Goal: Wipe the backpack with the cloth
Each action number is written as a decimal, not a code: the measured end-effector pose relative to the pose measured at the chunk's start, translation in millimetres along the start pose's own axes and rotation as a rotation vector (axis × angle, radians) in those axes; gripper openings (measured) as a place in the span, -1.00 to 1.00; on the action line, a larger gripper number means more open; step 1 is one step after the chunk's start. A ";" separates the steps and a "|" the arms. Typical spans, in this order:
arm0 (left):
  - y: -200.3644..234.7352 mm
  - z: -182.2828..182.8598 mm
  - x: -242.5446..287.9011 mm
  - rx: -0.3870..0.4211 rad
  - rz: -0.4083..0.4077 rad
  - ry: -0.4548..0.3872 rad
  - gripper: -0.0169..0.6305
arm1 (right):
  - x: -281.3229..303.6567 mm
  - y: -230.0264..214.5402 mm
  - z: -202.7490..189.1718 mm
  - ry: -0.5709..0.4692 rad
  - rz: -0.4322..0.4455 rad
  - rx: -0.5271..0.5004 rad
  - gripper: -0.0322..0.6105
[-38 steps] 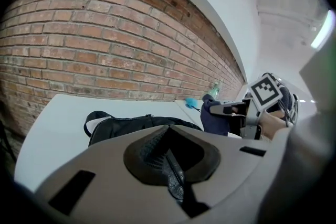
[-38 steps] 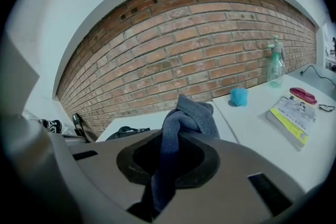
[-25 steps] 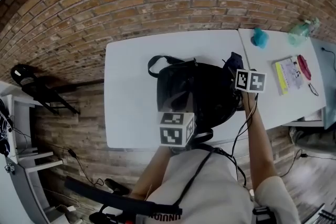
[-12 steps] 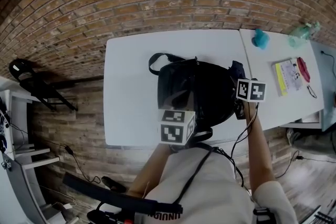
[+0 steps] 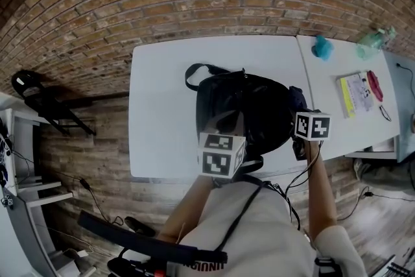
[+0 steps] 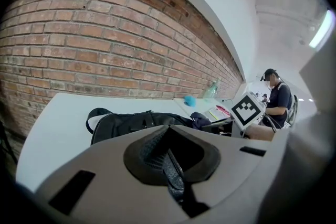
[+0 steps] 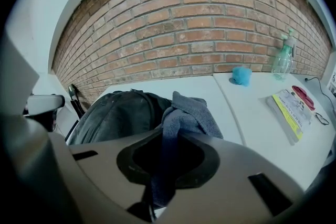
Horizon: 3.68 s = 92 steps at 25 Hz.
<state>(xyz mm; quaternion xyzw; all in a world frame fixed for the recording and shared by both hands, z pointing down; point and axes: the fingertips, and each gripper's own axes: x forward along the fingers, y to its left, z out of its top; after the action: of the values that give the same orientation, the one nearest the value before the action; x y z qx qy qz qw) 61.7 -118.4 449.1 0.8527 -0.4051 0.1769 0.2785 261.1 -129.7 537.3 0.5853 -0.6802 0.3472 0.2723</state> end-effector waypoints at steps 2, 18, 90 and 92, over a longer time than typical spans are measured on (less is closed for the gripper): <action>-1.1 -0.3 -0.4 0.001 -0.003 0.001 -0.93 | -3.4 1.9 -4.8 0.004 0.004 0.002 -0.78; 3.8 -4.3 -4.0 -0.024 0.005 -0.006 -0.93 | -32.2 20.0 -53.1 0.048 0.034 0.019 -0.78; 17.4 -21.9 -8.2 -0.059 0.028 0.029 -0.93 | 28.2 46.3 27.5 0.031 0.107 -0.183 -0.78; 16.4 -22.1 -8.0 -0.060 0.025 0.028 -0.93 | 24.5 48.9 21.0 0.046 0.120 -0.184 -0.78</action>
<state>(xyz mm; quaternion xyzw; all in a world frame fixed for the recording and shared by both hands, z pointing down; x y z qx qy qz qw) 42.1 -108.5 467.6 0.8364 -0.4167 0.1801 0.3073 209.5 -157.6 536.0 0.5080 -0.7366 0.3122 0.3191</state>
